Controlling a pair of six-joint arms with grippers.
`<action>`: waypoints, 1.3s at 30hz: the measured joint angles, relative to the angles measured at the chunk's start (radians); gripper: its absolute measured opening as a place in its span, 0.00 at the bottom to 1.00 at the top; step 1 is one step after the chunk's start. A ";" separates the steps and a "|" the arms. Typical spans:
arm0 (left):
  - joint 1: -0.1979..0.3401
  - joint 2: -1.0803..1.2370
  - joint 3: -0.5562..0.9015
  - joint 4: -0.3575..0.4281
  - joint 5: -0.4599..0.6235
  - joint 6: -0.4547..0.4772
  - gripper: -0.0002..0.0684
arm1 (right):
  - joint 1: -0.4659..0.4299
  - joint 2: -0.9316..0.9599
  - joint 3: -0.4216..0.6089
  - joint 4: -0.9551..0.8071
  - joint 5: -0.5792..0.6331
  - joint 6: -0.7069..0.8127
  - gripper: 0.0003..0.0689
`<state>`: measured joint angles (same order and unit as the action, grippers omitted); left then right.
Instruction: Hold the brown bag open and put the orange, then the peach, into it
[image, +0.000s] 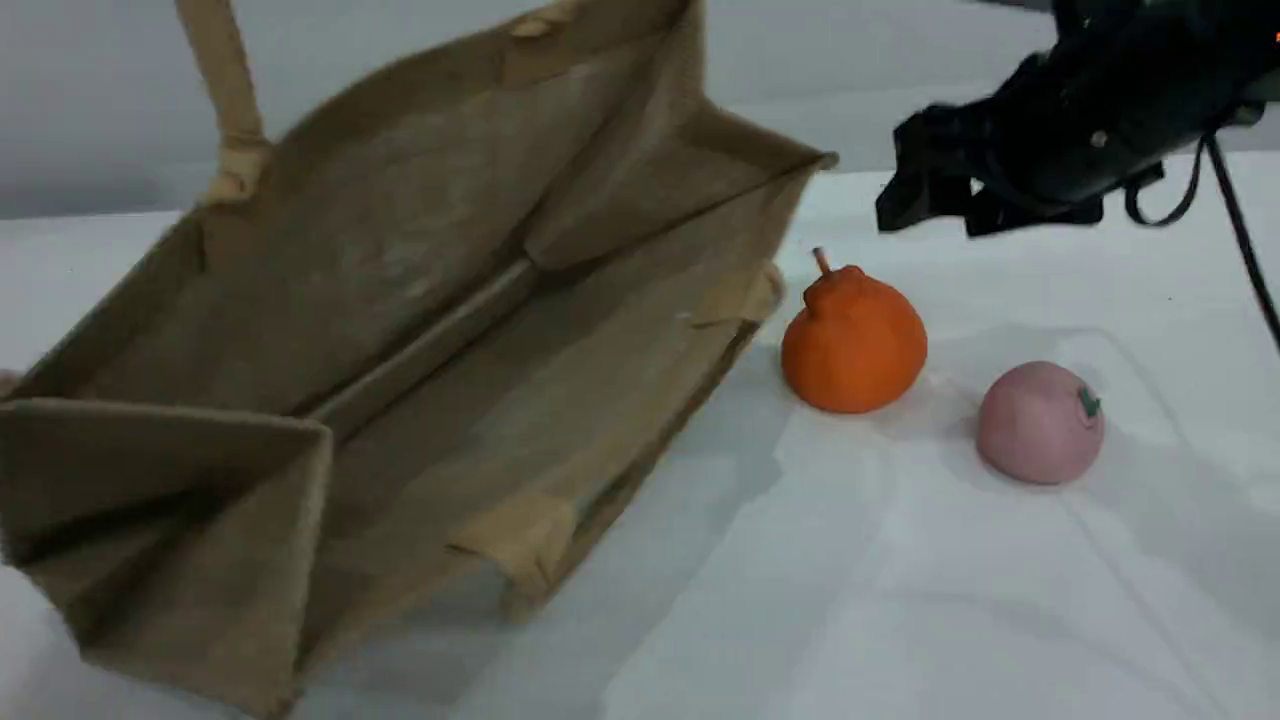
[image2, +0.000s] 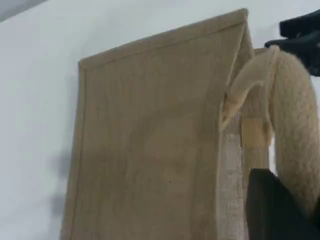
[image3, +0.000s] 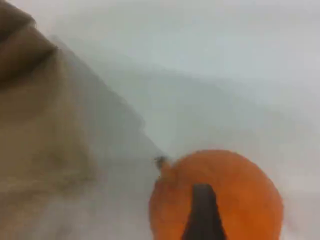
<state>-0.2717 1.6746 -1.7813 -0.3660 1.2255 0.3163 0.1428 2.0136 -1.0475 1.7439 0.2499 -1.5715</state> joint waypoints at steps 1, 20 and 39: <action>0.000 0.001 0.000 0.001 -0.001 0.000 0.11 | 0.000 0.009 0.000 0.000 -0.001 0.001 0.66; 0.001 0.003 -0.001 -0.030 -0.003 0.016 0.11 | 0.000 0.175 -0.079 0.001 0.117 0.001 0.66; 0.001 0.003 -0.001 -0.030 -0.004 0.013 0.11 | 0.007 0.145 -0.094 -0.004 0.040 0.002 0.03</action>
<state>-0.2712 1.6778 -1.7822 -0.3959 1.2212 0.3291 0.1496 2.1589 -1.1417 1.7401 0.2901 -1.5695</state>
